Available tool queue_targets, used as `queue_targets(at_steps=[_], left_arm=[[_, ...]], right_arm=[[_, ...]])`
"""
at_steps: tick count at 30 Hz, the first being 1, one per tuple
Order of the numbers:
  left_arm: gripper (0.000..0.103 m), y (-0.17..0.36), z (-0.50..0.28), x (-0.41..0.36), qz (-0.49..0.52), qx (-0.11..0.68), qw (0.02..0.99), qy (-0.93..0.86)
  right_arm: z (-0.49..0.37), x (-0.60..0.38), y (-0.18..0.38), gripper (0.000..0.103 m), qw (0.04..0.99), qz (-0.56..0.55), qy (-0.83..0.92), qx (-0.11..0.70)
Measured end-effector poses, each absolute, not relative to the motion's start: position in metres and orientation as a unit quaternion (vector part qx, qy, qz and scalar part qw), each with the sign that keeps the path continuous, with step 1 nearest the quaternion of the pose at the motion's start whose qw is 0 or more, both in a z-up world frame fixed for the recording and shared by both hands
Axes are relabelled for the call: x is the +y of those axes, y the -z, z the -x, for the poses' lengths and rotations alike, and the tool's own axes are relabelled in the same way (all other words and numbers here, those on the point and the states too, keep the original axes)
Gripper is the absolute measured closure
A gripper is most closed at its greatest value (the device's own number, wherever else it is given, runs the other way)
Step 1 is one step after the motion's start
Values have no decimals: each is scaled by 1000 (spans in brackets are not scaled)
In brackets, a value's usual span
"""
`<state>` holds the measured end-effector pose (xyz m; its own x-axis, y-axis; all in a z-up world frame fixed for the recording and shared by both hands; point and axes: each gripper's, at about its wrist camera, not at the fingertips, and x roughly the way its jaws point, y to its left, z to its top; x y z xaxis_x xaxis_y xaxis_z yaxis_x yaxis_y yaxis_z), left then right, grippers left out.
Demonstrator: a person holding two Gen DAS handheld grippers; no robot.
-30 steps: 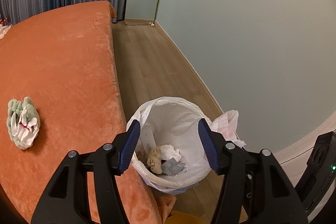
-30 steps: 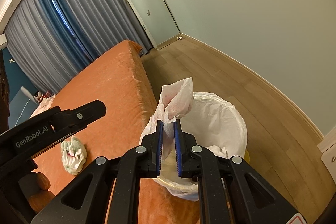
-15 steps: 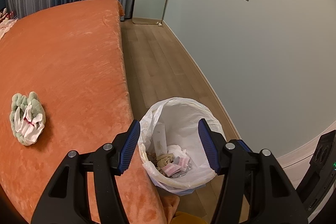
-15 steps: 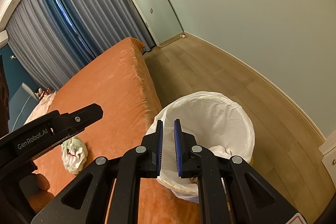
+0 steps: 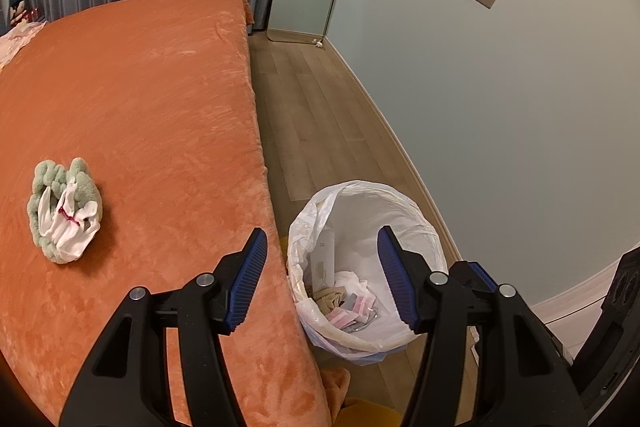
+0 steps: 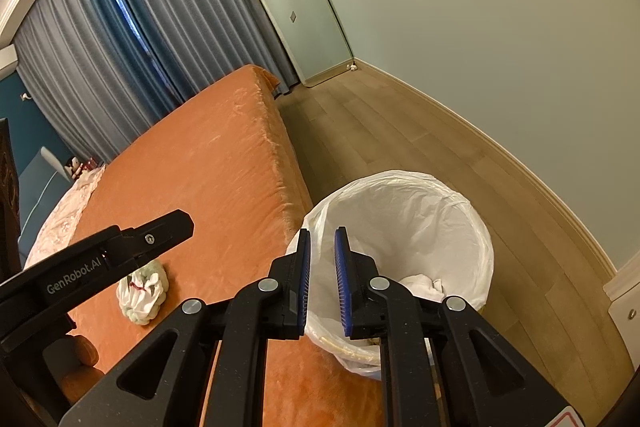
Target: Collect trash
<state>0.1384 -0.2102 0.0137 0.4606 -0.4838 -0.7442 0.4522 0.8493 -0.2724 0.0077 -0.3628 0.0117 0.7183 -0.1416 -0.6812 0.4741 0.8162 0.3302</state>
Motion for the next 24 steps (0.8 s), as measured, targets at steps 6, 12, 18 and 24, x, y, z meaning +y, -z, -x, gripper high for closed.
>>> queue_targets(at_steps=[6, 12, 18, 24], left_arm=[[49, -14, -143, -190, 28, 441, 858, 263], [49, -13, -149, -162, 42, 443, 861, 246], [49, -13, -155, -131, 58, 443, 865, 228], [49, -11, -161, -98, 74, 444, 869, 205]], right_arm=[[-17, -345, -12, 78, 896, -234, 165, 338], [-26, -320, -15, 72, 900, -220, 152, 344], [-38, -293, -21, 67, 905, -202, 137, 349], [-48, -268, -23, 66, 908, -187, 119, 355]])
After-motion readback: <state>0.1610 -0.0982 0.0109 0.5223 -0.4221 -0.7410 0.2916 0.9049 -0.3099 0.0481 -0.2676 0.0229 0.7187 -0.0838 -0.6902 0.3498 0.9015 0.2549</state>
